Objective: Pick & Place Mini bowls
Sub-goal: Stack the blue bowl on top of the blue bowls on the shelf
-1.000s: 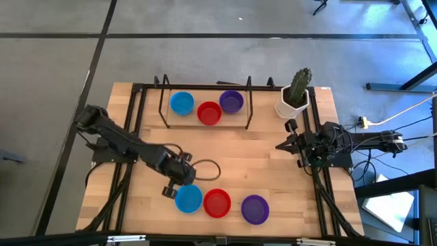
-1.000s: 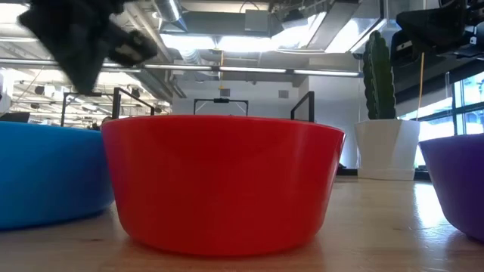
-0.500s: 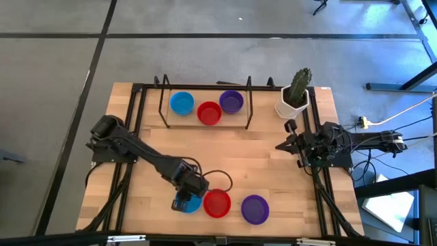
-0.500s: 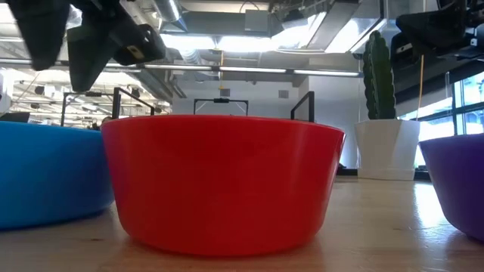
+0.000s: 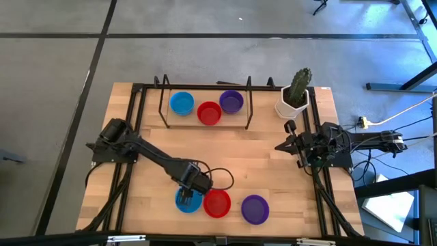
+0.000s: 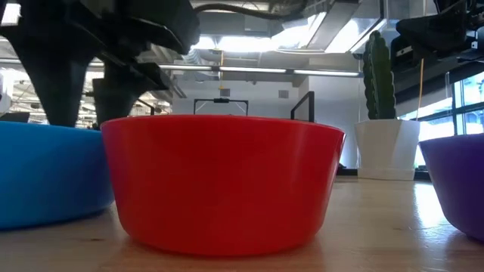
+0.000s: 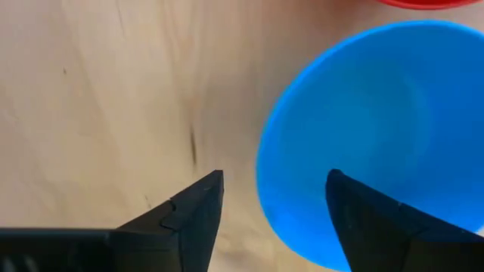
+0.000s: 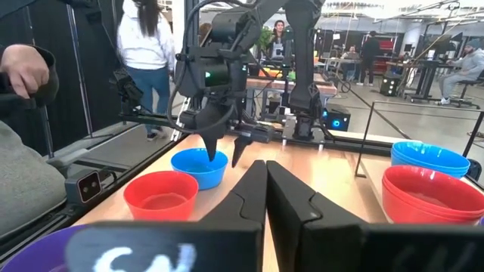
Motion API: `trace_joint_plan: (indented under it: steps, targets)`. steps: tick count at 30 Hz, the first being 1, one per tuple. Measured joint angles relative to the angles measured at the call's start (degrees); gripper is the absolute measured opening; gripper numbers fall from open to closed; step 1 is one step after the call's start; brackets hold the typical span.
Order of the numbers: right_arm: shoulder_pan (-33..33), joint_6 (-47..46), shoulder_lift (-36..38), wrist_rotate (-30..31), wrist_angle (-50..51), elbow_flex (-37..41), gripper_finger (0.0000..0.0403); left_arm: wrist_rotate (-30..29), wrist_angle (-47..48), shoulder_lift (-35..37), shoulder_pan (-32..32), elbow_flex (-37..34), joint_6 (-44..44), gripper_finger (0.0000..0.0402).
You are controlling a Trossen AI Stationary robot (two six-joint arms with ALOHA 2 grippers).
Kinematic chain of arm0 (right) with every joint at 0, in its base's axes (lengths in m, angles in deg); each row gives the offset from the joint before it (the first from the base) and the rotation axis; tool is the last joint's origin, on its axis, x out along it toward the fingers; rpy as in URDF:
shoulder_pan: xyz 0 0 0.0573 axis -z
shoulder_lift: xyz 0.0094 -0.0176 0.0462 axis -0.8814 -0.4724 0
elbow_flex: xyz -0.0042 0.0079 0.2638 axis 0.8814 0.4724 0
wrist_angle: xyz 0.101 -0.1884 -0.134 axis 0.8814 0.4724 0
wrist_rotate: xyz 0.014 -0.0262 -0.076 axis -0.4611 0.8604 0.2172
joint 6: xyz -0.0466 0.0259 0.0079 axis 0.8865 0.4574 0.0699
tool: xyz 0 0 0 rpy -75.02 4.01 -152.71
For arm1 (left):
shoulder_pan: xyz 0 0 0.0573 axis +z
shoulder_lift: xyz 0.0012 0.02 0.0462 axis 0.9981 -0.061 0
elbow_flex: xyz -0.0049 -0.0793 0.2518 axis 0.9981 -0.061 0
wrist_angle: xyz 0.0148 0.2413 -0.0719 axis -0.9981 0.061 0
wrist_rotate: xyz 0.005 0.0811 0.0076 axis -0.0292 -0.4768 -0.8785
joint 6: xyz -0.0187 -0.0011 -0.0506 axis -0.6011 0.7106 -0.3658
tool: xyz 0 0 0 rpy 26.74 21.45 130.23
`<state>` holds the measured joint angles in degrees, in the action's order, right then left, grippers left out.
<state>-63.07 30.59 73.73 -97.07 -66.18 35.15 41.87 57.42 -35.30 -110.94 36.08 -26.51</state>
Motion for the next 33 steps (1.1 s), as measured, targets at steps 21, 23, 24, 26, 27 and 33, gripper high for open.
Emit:
trace_joint_plan:
  steps: [21, 23, 24, 26, 27, 33]
  targets:
    - [0.0, 0.2, 0.0, 0.0, 0.8, 0.0, 0.0014, -3.9, -7.1, -0.1, 0.3, -6.7, 8.5, 0.0204]
    - [0.0, 0.2, 0.0, 0.0, 0.8, 0.0, 0.0014, -3.9, -7.2, -0.1, 0.3, -6.7, 9.8, 0.0173]
    - [0.0, 0.2, 0.0, 0.0, 0.8, 0.0, 0.0014, -3.9, -7.3, -0.1, 0.3, -6.7, 10.2, 0.0153]
    - [0.0, 0.0, 0.0, 0.0, 0.8, 0.0, 0.0014, -2.7, -7.2, -0.1, 0.3, -6.7, 11.2, 0.0106]
    - [0.0, -0.2, 0.0, 0.0, 0.8, 0.0, 0.0014, -1.6, -7.2, -0.1, 0.3, -6.7, 11.9, 0.0081]
    - [0.0, -0.9, 0.0, 0.0, 0.8, 0.0, 0.0014, 3.2, -2.7, 0.1, 0.5, -6.7, 13.1, 0.0008]
